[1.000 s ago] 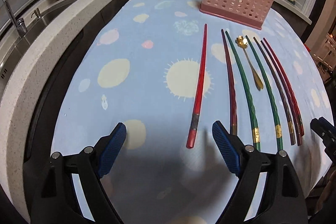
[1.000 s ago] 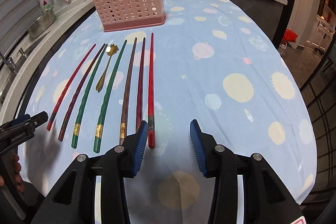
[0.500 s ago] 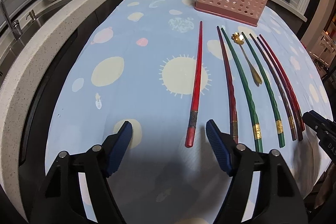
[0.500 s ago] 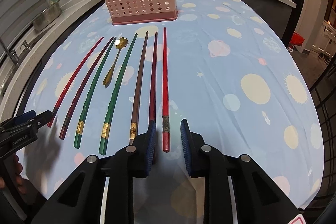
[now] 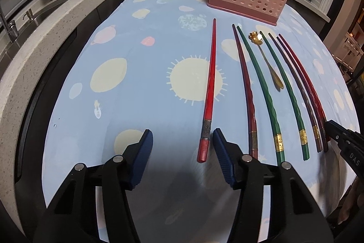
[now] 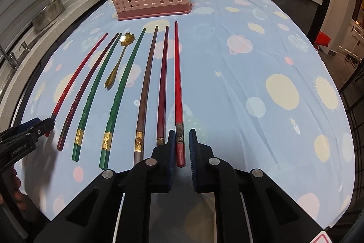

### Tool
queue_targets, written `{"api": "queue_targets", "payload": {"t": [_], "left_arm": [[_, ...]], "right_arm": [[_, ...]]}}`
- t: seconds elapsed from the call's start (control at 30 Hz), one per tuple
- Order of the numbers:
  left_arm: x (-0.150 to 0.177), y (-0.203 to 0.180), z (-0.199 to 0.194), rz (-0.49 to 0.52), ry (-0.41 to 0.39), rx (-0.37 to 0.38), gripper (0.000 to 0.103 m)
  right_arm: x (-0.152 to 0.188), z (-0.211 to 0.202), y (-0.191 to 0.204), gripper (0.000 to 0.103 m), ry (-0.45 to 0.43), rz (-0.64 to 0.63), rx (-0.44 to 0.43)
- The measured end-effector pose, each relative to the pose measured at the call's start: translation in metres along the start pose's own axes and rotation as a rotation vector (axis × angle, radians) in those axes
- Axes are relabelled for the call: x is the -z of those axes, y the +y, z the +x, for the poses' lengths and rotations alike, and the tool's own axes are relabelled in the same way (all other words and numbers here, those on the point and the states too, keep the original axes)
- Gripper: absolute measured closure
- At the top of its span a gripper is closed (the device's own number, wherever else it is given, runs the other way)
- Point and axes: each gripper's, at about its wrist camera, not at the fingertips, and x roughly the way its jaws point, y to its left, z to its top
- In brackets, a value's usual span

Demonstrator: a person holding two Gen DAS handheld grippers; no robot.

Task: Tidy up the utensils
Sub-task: 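Grasp a red chopstick with the left gripper while the right gripper grasps another red chopstick, then lift both red chopsticks and lower them into the pink holder with both grippers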

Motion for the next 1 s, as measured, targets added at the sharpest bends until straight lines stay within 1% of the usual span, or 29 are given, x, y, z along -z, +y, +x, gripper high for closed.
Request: {"api": "queue_targets", "payload": {"t": [0.13,0.23,0.3,0.37,0.47,0.77,1.0], "left_arm": [[0.000,-0.002,0.001,0.005,-0.003,0.000,0.052],[0.000,-0.002,0.001,0.003,-0.007,0.009,0.057],[0.000,-0.002,0.001,0.004,-0.007,0.016,0.063],[0.000,-0.001,0.000,-0.001,-0.007,0.031,0.073],[0.001,0.000,-0.001,-0.009,-0.003,0.067,0.092],[0.001,0.005,-0.008,-0.041,0.003,0.104,0.094],[-0.001,0.007,-0.033,-0.057,-0.030,0.127,0.095]], "right_arm": [[0.000,0.001,0.000,0.093,-0.001,0.000,-0.001],[0.000,0.001,0.000,0.093,-0.003,-0.002,0.000],[0.000,0.001,0.000,0.093,-0.006,-0.006,0.001],[0.000,0.001,0.000,0.093,-0.008,-0.010,0.001],[0.000,0.001,-0.001,0.096,-0.008,-0.007,-0.003],[0.004,-0.005,-0.002,0.096,-0.011,0.001,-0.011],[0.008,-0.023,-0.001,0.096,-0.034,0.002,-0.030]]}}
